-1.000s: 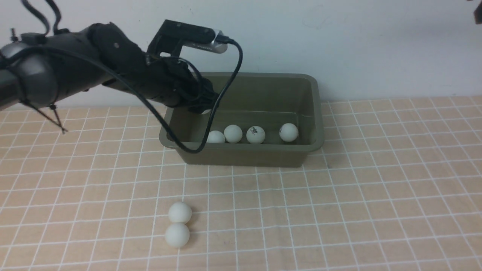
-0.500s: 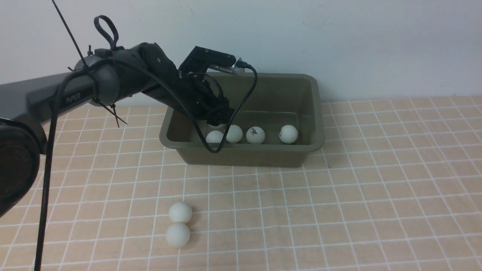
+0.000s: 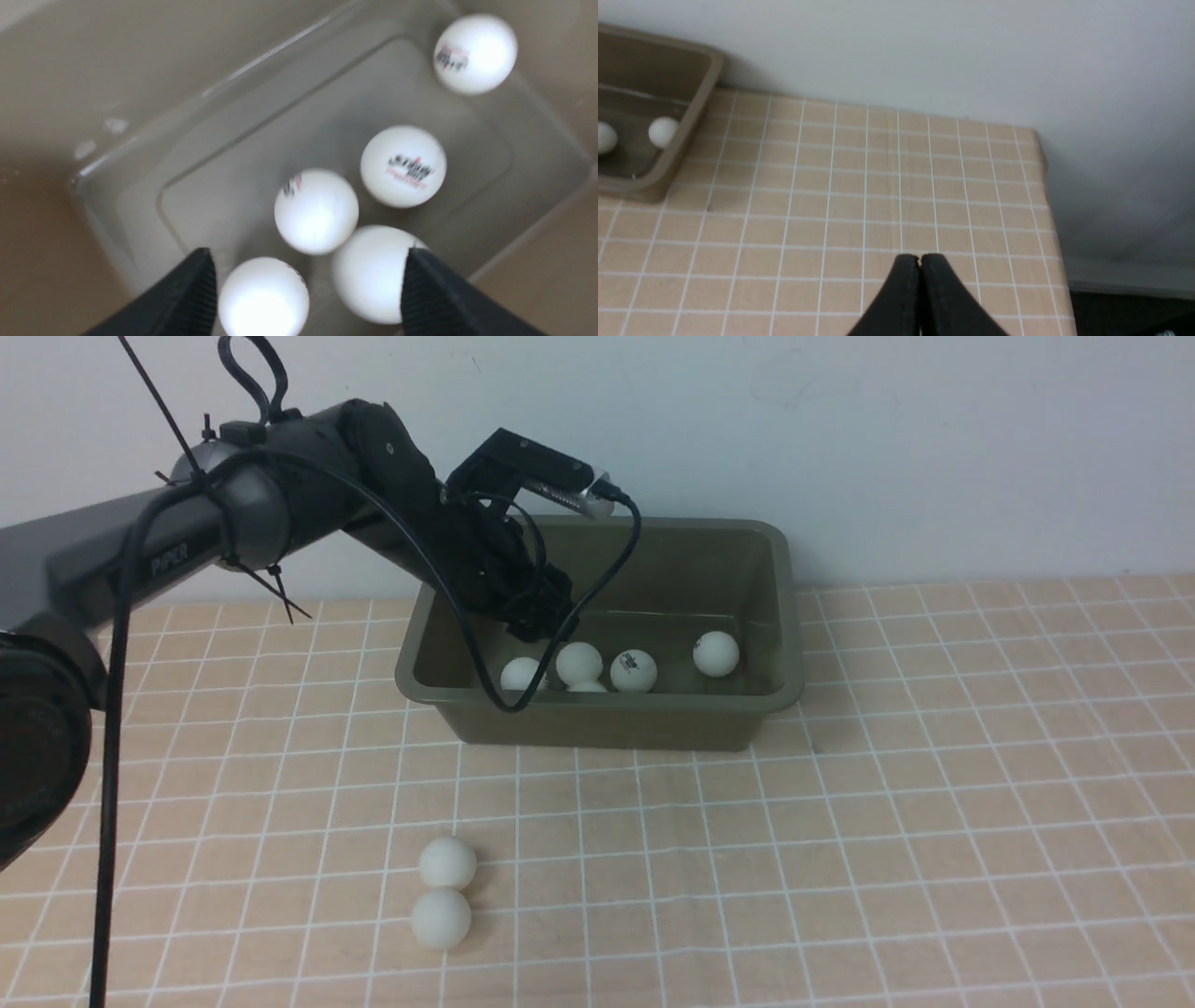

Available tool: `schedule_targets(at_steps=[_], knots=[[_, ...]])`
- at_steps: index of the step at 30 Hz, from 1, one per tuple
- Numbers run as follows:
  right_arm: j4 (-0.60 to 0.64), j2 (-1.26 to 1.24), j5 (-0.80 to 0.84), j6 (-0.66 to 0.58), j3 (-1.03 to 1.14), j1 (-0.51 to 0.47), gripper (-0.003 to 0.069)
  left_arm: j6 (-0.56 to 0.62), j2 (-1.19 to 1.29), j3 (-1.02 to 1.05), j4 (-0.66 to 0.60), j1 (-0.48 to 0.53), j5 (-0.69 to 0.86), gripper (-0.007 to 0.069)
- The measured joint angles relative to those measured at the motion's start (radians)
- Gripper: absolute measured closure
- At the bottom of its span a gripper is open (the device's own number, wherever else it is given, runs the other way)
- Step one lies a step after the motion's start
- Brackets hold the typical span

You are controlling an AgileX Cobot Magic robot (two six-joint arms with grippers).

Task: Put the table tennis balls into the box on the light coffee tablecloth.
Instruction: 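Drop the ball into the bin, then reach for and grasp a ping pong ball on the table beside the basket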

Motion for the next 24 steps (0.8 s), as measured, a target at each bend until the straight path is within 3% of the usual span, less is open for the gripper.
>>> schedule_targets(at_steps=[6,14,18,24], knots=[[-0.037,-0.036,-0.009,0.009,0.036,0.0,0.0677,-0.061,-0.052,0.0,0.03,0.0,0.157,0.0146],[-0.053,-0.036,-0.015,0.028,0.036,0.045,0.0677,-0.302,-0.219,0.0,0.282,0.0,0.512,0.0145],[-0.064,-0.036,-0.015,0.043,0.036,0.067,0.0677,-0.379,-0.274,0.037,0.31,0.0,0.537,0.0145],[-0.072,-0.036,-0.015,0.046,0.037,0.077,0.0677,-0.406,-0.372,0.286,0.252,-0.012,0.529,0.0155]])
